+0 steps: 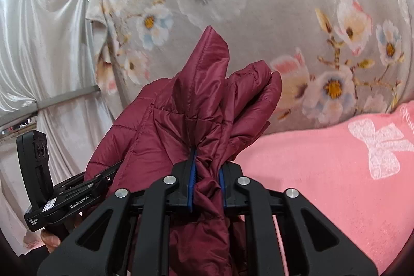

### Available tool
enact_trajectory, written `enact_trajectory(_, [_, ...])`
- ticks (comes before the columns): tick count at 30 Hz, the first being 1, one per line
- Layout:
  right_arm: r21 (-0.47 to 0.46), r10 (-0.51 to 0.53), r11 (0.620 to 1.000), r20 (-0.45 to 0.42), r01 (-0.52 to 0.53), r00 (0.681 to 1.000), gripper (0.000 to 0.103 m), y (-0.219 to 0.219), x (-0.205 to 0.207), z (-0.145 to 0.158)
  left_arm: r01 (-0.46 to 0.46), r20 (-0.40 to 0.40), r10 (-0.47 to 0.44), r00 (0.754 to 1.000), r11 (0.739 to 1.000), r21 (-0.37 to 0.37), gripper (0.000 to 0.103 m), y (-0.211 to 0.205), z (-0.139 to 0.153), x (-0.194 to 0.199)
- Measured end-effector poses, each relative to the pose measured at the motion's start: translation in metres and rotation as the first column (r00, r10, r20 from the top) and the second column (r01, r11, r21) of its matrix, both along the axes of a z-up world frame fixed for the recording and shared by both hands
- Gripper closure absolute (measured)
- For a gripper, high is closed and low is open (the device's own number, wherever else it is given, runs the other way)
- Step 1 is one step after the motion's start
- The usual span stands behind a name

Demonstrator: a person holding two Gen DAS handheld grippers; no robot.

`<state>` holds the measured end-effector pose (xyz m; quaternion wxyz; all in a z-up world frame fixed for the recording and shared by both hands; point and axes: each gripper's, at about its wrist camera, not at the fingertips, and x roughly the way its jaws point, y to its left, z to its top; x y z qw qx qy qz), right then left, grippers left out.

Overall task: Fold large clothes
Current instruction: 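Lift the bundle end with both tools and fold it over, then lower the folded end onto the bundle and open both tools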

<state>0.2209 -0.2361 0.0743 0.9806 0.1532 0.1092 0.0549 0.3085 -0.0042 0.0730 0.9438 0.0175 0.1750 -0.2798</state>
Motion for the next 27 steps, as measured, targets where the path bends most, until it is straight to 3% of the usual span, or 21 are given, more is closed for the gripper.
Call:
enact_trajectory(16, [0.048, -0.018, 0.998, -0.235, 0.03, 0.972, 0.09, -0.02, 0.068, -0.12, -0.018, -0.209, 0.046, 0.977, 0.99, 0.137, 0.071, -0.034, -0.117, 0.06])
enact_trajectory(27, [0.089, -0.031, 0.994, -0.314, 0.062, 0.949, 0.088, -0.029, 0.081, -0.148, -0.049, -0.246, 0.084, 0.966, 0.988, 0.145, 0.063, -0.03, -0.134, 0.071])
